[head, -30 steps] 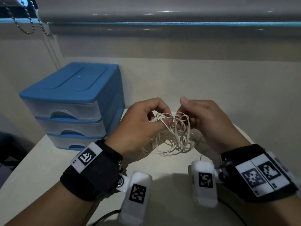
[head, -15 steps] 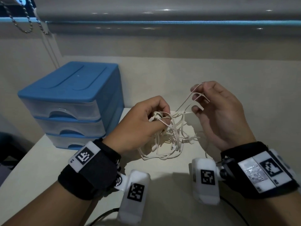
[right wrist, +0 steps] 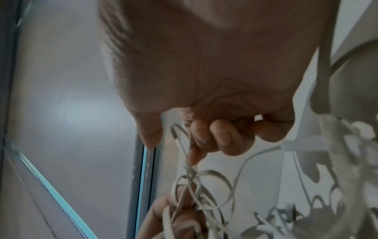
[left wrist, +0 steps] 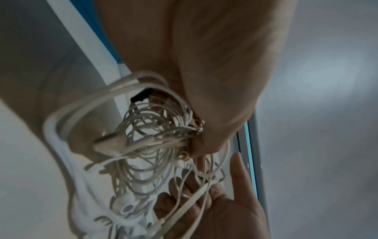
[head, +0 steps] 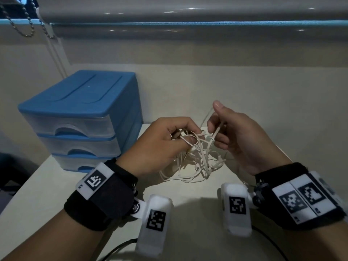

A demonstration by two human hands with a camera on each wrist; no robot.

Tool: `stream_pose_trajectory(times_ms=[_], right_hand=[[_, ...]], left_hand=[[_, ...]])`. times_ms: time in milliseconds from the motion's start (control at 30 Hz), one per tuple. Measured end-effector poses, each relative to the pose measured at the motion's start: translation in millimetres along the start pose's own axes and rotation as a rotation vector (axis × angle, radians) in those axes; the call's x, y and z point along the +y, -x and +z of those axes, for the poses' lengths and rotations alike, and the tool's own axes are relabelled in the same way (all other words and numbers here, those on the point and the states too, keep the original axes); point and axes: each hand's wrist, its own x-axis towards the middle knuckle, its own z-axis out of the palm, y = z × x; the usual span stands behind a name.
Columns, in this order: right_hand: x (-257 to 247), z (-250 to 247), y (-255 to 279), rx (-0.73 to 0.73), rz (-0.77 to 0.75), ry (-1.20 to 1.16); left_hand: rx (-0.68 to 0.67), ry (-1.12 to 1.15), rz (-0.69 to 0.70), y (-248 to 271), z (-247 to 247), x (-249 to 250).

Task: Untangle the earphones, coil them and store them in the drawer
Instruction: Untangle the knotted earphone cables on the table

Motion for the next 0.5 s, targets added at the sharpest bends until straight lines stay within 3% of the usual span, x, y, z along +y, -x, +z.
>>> stream_pose_trajectory(times_ms=[167, 333, 500], right_hand=[[4.6, -1.1, -3.2, 0.034, -0.054, 0.122], [0.7, 0.3, -2.4, 0.153, -0.154, -0.099], [-5.1, -1.6, -3.3, 0.205, -0.208, -0.172]], left_hand=[[-0.033, 0.013, -0.008, -0.3, 0.7, -0.8], [-0.06, 0.008, -0.032, -0.4, 0.1, -2.1], [-0.015, 0.012, -0.045, -1.8, -0.6, -3.6]])
